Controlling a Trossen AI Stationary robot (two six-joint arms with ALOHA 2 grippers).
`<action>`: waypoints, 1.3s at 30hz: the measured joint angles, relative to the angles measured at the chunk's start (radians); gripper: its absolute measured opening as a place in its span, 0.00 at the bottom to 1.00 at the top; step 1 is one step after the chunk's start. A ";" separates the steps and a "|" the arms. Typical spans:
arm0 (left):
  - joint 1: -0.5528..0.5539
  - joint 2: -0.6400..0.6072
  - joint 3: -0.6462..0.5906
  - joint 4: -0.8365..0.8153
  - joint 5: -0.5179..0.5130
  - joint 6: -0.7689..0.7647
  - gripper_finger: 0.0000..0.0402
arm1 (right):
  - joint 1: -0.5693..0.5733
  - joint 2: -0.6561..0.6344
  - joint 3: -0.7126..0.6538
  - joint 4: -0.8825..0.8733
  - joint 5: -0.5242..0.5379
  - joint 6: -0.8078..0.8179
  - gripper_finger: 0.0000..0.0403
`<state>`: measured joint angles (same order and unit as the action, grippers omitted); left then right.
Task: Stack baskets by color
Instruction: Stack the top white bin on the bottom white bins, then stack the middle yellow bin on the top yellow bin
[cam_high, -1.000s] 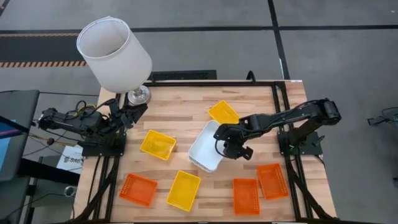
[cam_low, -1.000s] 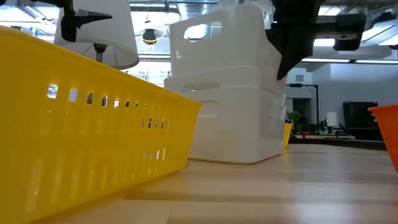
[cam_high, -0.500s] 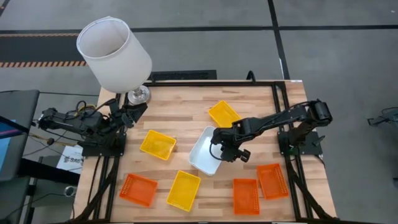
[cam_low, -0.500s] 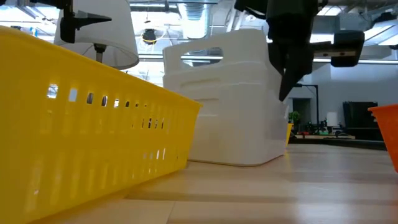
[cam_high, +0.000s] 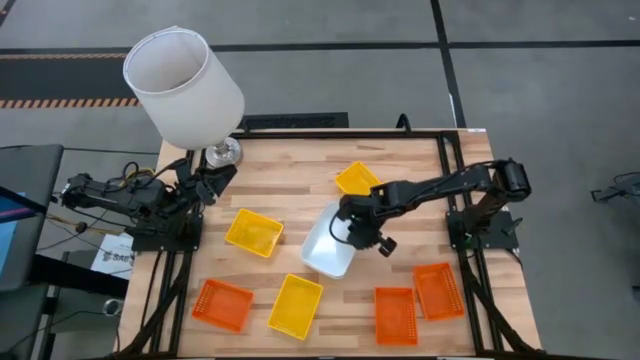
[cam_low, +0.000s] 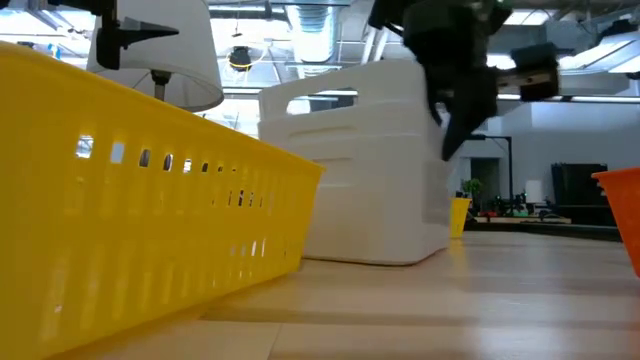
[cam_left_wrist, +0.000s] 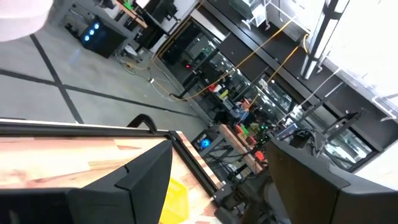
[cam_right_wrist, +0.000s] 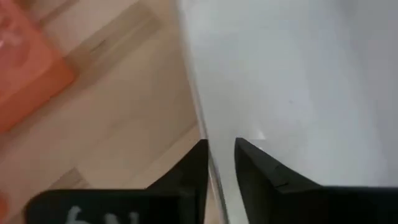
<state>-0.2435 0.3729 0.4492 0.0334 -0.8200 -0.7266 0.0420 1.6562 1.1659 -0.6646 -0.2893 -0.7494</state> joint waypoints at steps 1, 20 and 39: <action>0.000 0.000 0.000 0.001 -0.003 0.001 0.62 | -0.008 0.000 0.014 0.002 0.000 0.021 0.30; 0.000 0.000 0.000 -0.060 0.047 -0.002 0.62 | -0.182 -0.001 0.380 -0.082 0.011 0.472 0.54; -0.007 0.337 0.141 -0.431 0.905 -0.300 0.62 | -0.152 0.113 0.404 0.310 0.093 0.554 0.53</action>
<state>-0.2506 0.7095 0.5904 -0.3980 0.0850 -1.0269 -0.1097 1.7693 1.5696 -0.3547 -0.1963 -0.1954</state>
